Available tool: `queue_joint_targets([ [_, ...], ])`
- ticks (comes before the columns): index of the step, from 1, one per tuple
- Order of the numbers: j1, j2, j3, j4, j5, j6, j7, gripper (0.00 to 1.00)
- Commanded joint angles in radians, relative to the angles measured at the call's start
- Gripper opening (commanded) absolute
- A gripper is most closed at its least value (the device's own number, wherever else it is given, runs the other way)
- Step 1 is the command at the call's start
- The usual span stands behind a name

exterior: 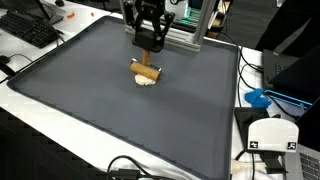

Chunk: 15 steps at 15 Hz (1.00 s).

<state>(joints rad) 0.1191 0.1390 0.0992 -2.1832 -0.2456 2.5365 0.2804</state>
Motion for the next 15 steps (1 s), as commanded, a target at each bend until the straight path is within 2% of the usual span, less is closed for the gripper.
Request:
queue_joint_targets([
  [1, 0.015, 0.031, -0.024, -0.023, -0.037, 0.083, 0.055, 0.35],
  [6, 0.016, 0.033, -0.028, -0.028, -0.035, 0.102, 0.084, 0.35],
  [15, 0.028, 0.036, -0.057, -0.034, -0.104, 0.143, 0.181, 0.35],
])
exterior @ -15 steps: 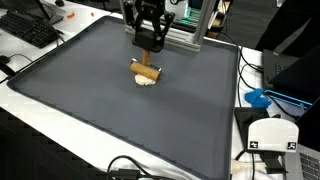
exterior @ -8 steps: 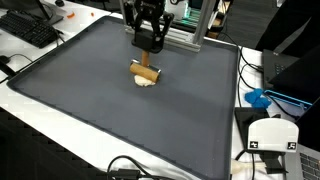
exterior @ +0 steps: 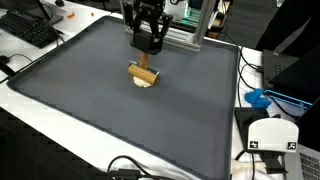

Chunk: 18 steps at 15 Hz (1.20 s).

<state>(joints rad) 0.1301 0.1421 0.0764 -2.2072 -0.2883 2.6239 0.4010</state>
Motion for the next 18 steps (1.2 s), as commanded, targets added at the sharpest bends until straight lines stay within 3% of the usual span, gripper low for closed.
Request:
queue_joint_targets([
  [1, 0.020, 0.034, -0.036, -0.010, -0.066, 0.058, 0.070, 0.35],
  [5, 0.024, 0.036, -0.039, -0.011, -0.050, 0.050, 0.078, 0.35],
  [13, 0.024, 0.023, -0.021, -0.005, 0.014, -0.091, 0.038, 0.35],
  [18, 0.025, 0.020, -0.020, 0.001, 0.025, -0.100, 0.037, 0.35],
])
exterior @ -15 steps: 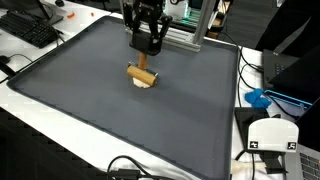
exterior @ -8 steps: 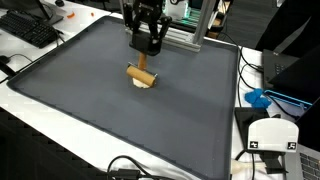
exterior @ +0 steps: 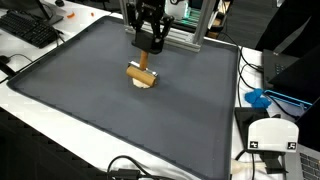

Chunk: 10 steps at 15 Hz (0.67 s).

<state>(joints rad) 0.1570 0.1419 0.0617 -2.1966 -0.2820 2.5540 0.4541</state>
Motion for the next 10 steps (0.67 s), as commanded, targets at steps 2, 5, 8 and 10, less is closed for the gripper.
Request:
queue_joint_targets([
  [2, -0.003, 0.018, -0.005, -0.006, 0.024, -0.046, -0.017, 0.35],
  [5, -0.005, 0.013, -0.003, -0.003, 0.045, -0.070, -0.032, 0.35],
  [8, -0.006, 0.010, -0.001, 0.003, 0.061, -0.095, -0.041, 0.35],
  [10, -0.007, 0.009, 0.000, 0.008, 0.068, -0.108, -0.048, 0.35],
])
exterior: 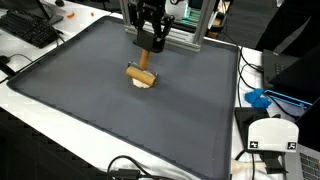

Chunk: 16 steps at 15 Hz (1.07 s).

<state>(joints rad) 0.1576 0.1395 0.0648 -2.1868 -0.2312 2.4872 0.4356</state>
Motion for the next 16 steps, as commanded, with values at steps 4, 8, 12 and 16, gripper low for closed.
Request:
queue_joint_targets([
  [4, -0.008, 0.010, -0.002, 0.006, 0.028, -0.064, -0.044, 0.35],
  [8, -0.008, 0.007, -0.002, 0.019, 0.031, -0.089, -0.055, 0.35],
  [12, -0.009, 0.005, 0.000, 0.031, 0.041, -0.151, -0.072, 0.35],
  [16, -0.011, 0.007, 0.006, 0.037, 0.069, -0.202, -0.104, 0.35],
])
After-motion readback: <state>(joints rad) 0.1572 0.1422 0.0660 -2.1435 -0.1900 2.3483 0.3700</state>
